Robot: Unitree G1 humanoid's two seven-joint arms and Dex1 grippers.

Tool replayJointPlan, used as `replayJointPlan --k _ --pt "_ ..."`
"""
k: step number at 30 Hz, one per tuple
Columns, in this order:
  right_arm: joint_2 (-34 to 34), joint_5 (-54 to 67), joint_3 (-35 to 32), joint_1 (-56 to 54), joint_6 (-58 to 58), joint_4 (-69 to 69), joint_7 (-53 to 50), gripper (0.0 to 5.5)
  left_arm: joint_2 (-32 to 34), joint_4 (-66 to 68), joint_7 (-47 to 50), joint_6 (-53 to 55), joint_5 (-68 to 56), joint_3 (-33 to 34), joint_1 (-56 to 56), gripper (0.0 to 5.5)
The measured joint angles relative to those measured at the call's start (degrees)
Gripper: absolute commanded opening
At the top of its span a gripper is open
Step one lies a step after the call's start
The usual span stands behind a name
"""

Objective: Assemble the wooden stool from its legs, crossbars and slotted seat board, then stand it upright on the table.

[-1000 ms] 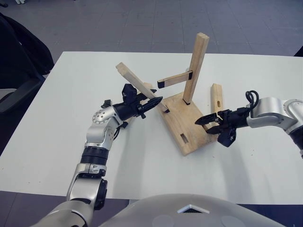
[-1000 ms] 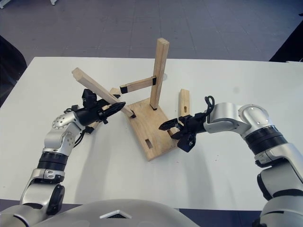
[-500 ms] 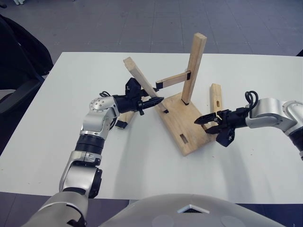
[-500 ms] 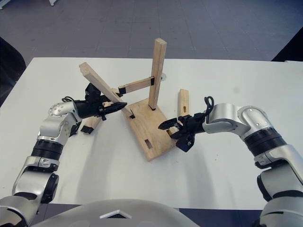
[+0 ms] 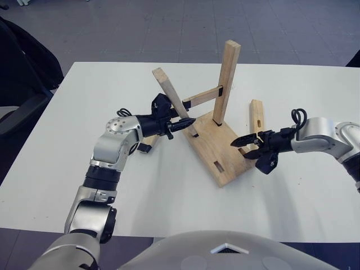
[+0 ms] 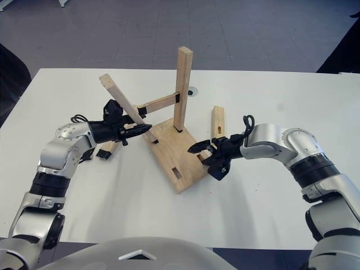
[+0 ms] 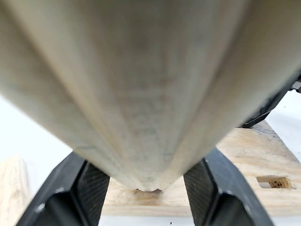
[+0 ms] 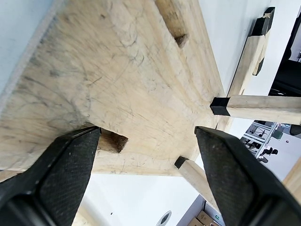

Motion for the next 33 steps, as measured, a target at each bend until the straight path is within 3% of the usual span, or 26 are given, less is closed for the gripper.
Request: replayJointPlan --k 7,18,33 --pt "-0.01 1.35 -0.47 0.96 1.71 -0.76 0.76 3.70 0.69 -5.80 3.47 0.41 0.02 0.02 4.19 2.05" --pt "0.03 1.88 -1.01 1.56 2.41 -1.01 0.86 3.70 0.43 0.08 1.59 -0.78 -4.27 1.48 2.89 2.05" --pt "-0.20 1.99 -1.77 1.88 2.97 -1.47 1.20 3.70 2.40 5.10 0.37 2.09 -5.50 -2.71 -3.74 2.05"
